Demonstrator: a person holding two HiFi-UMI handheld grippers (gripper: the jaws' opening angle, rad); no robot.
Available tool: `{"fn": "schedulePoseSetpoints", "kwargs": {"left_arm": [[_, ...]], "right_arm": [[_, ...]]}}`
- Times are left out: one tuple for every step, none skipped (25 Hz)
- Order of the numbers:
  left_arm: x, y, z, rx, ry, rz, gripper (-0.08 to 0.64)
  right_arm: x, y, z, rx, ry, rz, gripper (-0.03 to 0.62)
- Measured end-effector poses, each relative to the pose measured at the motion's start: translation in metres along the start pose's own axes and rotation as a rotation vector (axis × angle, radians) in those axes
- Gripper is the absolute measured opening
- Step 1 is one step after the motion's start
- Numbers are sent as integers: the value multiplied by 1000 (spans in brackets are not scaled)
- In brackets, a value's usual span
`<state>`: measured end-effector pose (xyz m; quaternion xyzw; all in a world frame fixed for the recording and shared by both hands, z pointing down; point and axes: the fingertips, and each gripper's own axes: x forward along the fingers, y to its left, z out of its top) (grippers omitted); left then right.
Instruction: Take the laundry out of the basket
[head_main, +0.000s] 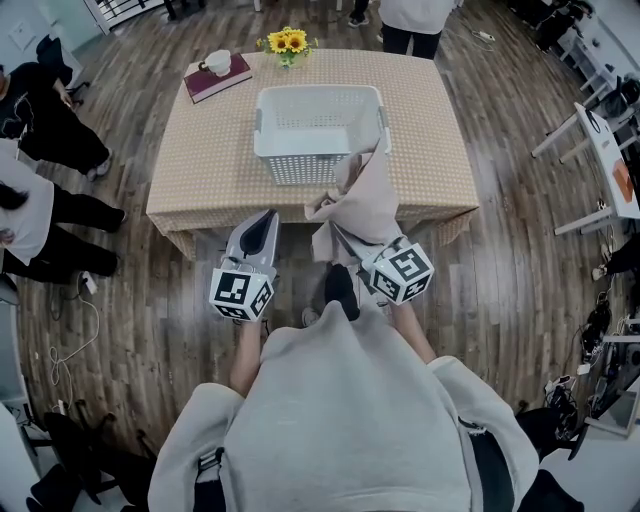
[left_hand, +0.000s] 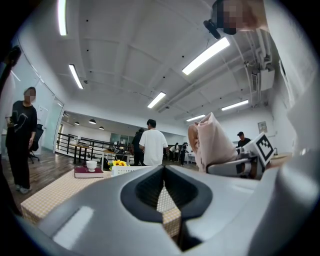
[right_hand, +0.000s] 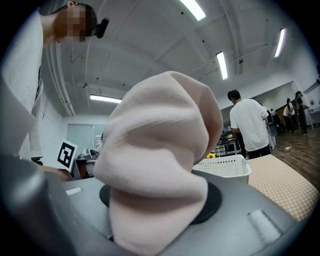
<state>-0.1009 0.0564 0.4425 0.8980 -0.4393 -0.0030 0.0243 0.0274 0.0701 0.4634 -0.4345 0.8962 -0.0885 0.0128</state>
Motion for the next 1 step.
{"fn": "schedulePoseSetpoints", "kwargs": {"left_arm": [[0,-2,0,0,0,-2,11]], "right_arm": [[-1,1,-1,0,1,2,207]]}}
